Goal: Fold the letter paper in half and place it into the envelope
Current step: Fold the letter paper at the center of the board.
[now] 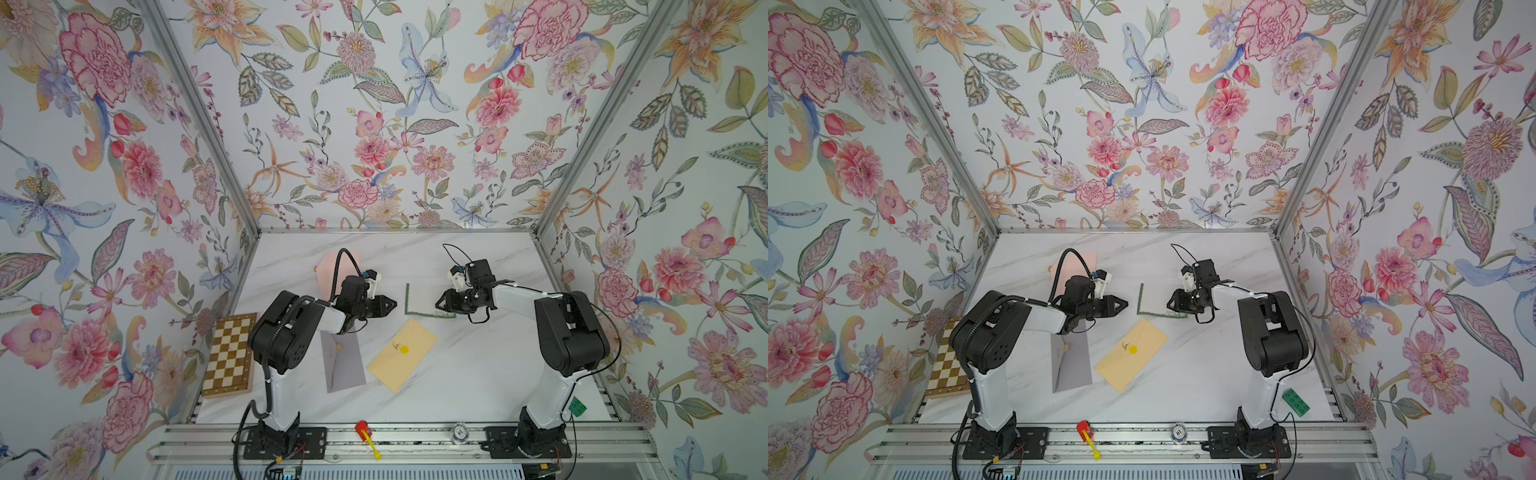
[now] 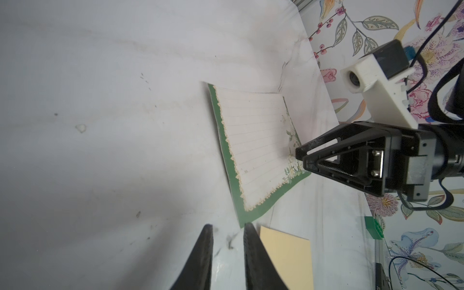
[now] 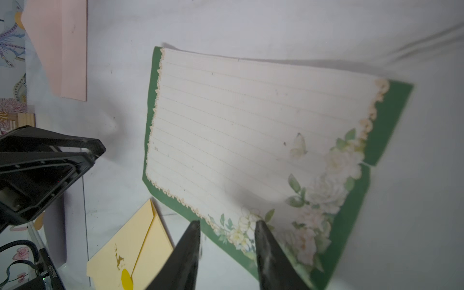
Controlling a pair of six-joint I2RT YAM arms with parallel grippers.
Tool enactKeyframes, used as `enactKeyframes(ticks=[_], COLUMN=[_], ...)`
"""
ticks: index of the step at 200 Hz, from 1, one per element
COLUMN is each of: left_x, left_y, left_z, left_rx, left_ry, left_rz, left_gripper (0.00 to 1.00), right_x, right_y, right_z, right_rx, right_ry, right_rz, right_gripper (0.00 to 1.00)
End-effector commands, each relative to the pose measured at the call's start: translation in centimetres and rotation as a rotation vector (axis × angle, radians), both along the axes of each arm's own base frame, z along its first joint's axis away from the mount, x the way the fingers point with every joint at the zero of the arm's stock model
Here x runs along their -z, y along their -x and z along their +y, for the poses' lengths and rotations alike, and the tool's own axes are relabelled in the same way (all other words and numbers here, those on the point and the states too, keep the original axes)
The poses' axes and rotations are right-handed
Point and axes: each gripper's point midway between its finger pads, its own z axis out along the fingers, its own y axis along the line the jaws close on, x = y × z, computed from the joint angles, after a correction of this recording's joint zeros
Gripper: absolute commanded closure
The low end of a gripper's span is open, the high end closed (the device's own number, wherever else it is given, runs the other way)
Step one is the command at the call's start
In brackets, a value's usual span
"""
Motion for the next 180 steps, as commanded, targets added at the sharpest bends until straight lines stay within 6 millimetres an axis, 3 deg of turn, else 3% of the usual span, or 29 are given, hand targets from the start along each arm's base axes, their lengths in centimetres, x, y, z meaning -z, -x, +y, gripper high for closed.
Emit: enactKeyframes(ticks=[1, 111, 180], left_x=[-0.5, 2.5, 3.0], left_y=[-0.5, -0.8, -0.8], left_z=[-1.1, -1.9, -2.8], left_rx=[0.019, 0.032, 0.054], left_ry=[0.027, -0.023, 0.001], left_rz=[-0.016, 0.034, 0.042], left_gripper=[0.74, 0.74, 0.69], right_x=[0.4, 1.5, 2.0], right_y=[0.1, 1.2, 1.5], right_z=[-0.4, -0.5, 0.4], right_rx=[-0.011, -0.026, -0.056], right_ry=[0.041, 0.077, 0.103], right_rz=[0.006, 0.043, 0.051], right_gripper=[0.61, 0.61, 0.61])
